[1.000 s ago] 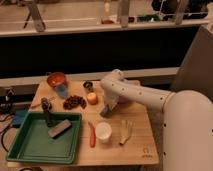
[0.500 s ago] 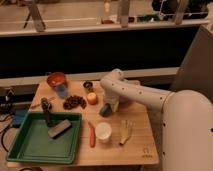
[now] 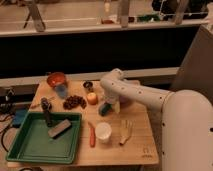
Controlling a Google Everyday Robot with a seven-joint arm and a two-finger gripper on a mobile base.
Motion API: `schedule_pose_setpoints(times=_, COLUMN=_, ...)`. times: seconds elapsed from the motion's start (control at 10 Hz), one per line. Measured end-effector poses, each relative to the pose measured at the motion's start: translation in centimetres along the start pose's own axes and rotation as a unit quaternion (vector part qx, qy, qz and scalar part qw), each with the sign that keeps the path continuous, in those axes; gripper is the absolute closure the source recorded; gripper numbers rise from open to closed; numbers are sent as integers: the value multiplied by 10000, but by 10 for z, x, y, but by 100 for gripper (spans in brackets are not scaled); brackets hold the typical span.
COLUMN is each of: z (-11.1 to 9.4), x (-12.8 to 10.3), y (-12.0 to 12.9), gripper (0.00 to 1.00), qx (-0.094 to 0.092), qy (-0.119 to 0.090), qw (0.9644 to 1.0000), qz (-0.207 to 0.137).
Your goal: Place sponge in table surface
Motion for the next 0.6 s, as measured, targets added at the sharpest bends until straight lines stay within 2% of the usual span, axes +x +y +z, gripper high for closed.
schedule_pose_setpoints(times=0.2, z=1, x=-2, y=0, gripper=20, qx=-8, qy=-26, qw=10000, qz=-79)
schedule_pose_setpoints(times=0.3, z=1, x=-4, y=0, gripper=24, qx=5, qy=-39, qw=9999, qz=-157)
schedule_pose_setpoints(times=0.5, z=0, x=-5, y=-1, gripper=42, qx=43, qy=-49, qw=9997, qz=-237)
schedule_pose_setpoints(times=0.6, z=0, x=-5, y=-1, gripper=54, qx=58, qy=-61, qw=9997, qz=-248)
